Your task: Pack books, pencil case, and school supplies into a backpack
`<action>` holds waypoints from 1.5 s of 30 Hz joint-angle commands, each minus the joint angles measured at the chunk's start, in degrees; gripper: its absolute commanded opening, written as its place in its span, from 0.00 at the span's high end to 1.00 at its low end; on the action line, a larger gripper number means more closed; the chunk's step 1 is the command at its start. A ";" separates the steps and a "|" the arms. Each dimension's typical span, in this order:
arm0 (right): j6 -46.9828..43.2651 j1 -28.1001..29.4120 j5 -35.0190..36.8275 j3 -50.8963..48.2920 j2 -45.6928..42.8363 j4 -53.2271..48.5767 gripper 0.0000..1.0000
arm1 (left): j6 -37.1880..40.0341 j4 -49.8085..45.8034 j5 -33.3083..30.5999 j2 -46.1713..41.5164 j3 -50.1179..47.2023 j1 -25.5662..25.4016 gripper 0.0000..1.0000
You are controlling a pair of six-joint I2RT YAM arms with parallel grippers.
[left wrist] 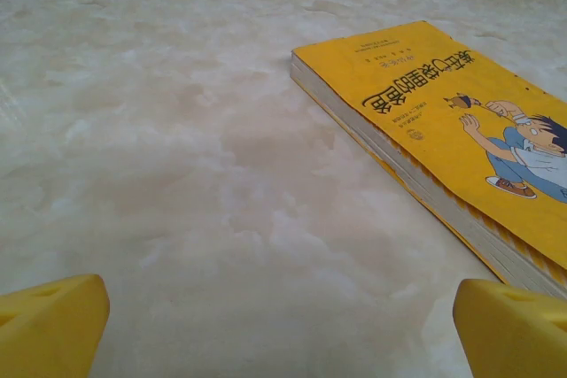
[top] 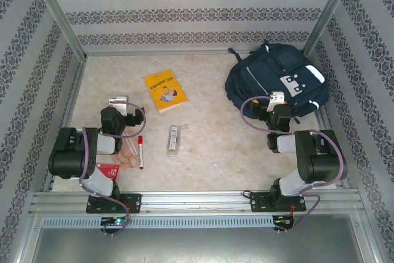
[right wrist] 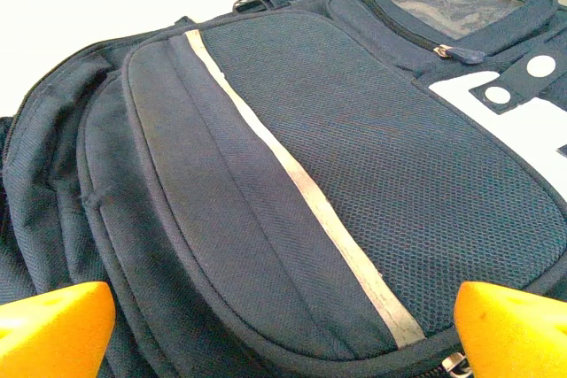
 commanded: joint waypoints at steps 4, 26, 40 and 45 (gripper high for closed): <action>-0.76 0.80 0.80 0.80 -0.53 0.67 0.02 | -0.13 2.12 -0.03 0.17 0.85 0.03 0.01; -0.61 0.74 0.69 0.89 -0.56 0.56 0.02 | -0.18 2.23 -0.01 0.22 0.76 -0.01 0.01; 19.73 -1.12 8.28 9.38 -26.03 -37.97 0.02 | -13.06 -34.65 -12.10 -29.58 8.58 -1.66 0.01; 25.43 -0.08 -7.78 15.68 -25.55 -48.93 0.06 | -28.97 -59.78 -8.08 -37.65 17.62 0.33 0.01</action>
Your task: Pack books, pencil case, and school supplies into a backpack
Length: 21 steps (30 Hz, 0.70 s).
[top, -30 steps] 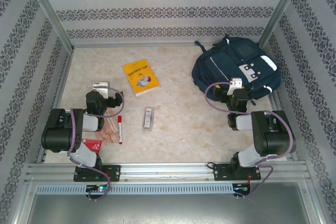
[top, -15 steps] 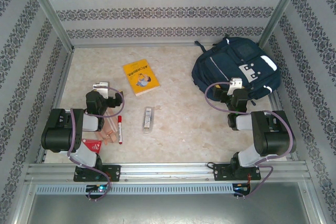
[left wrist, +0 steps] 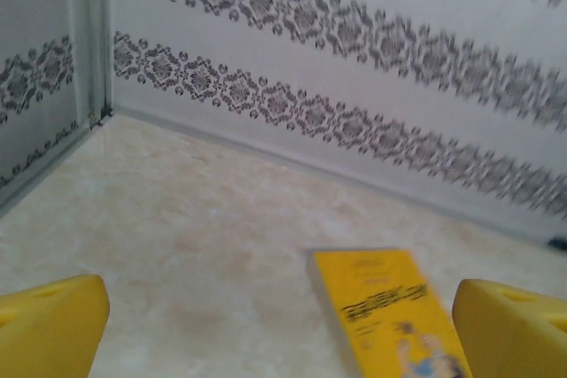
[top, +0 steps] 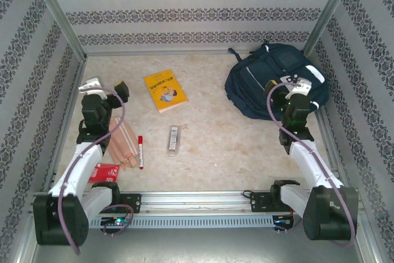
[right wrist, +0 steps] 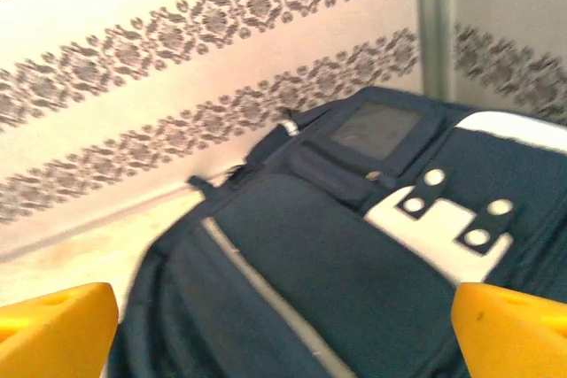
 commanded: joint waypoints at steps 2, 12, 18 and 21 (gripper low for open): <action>4.73 5.45 -11.94 7.58 5.67 -20.22 0.11 | -7.56 -23.23 14.01 0.56 6.09 0.77 0.01; 0.08 19.23 -6.87 34.40 30.57 -41.16 0.15 | -6.43 -42.47 23.88 22.65 22.54 -11.46 0.01; 9.95 20.32 11.53 51.94 46.92 -45.94 0.22 | -12.05 -46.86 28.30 29.09 24.81 -15.69 0.01; 9.35 20.03 13.60 62.01 55.77 -47.68 0.22 | -13.54 -47.76 29.94 28.78 23.98 -16.93 0.01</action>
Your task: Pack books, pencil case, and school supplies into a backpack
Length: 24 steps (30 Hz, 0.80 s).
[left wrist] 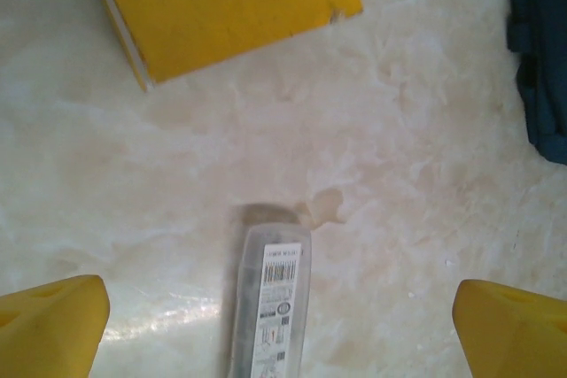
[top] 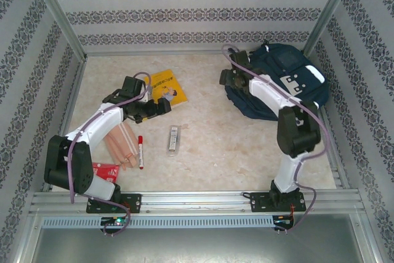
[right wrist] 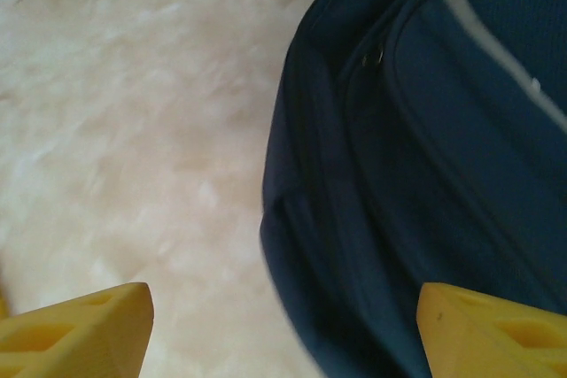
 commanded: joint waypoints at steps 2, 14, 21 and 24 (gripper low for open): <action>2.94 -0.44 9.48 13.31 10.57 -7.25 0.24 | -3.36 -7.32 3.33 -1.85 0.51 -1.44 0.01; -17.73 0.39 -13.17 16.83 14.54 -11.68 0.90 | -0.88 -19.15 0.43 -14.95 -2.40 -1.47 0.01; -19.14 4.64 -21.17 -7.25 -4.79 -11.11 1.00 | -0.85 -16.09 3.95 -12.45 -0.72 -1.50 0.01; -12.12 9.09 -21.33 -20.72 -14.40 -9.34 0.97 | -1.16 -13.31 6.75 -9.89 0.05 -2.13 0.01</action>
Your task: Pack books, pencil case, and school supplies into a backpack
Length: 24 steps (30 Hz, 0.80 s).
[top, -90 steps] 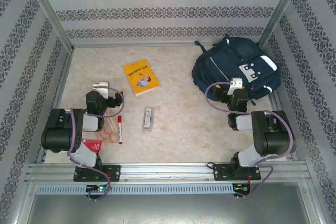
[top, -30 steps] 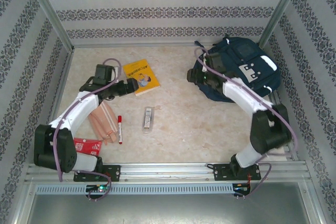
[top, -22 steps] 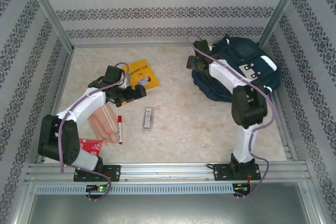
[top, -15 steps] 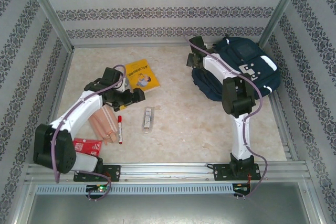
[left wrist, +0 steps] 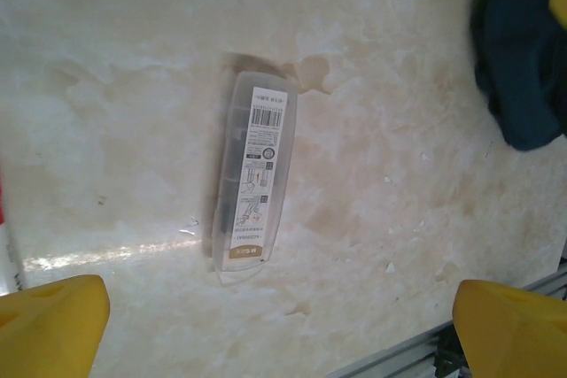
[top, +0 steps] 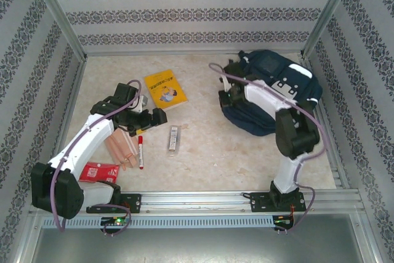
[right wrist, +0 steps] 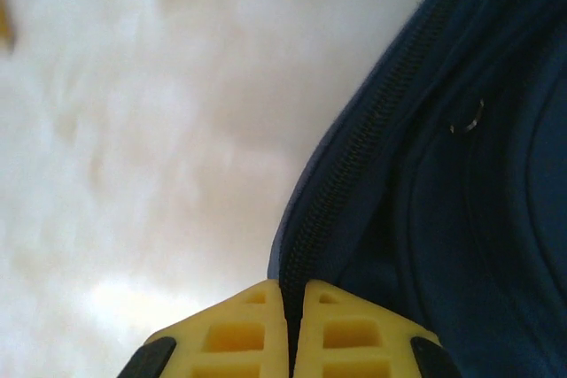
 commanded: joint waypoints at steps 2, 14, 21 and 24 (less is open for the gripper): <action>8.63 7.84 -9.64 -14.75 -12.57 0.65 0.71 | 0.56 3.53 4.80 3.83 2.61 -2.03 0.01; 24.50 -17.10 -13.14 -28.89 -44.73 -7.90 0.38 | -0.14 9.66 3.41 25.08 19.36 -18.21 0.01; 18.23 -27.66 6.30 -26.82 -38.36 -7.41 0.31 | -8.54 13.61 -1.95 40.02 29.93 -27.02 0.01; 18.34 -31.40 10.90 -28.29 -34.35 -5.19 0.29 | -11.53 15.56 -4.83 44.26 31.69 -30.05 0.01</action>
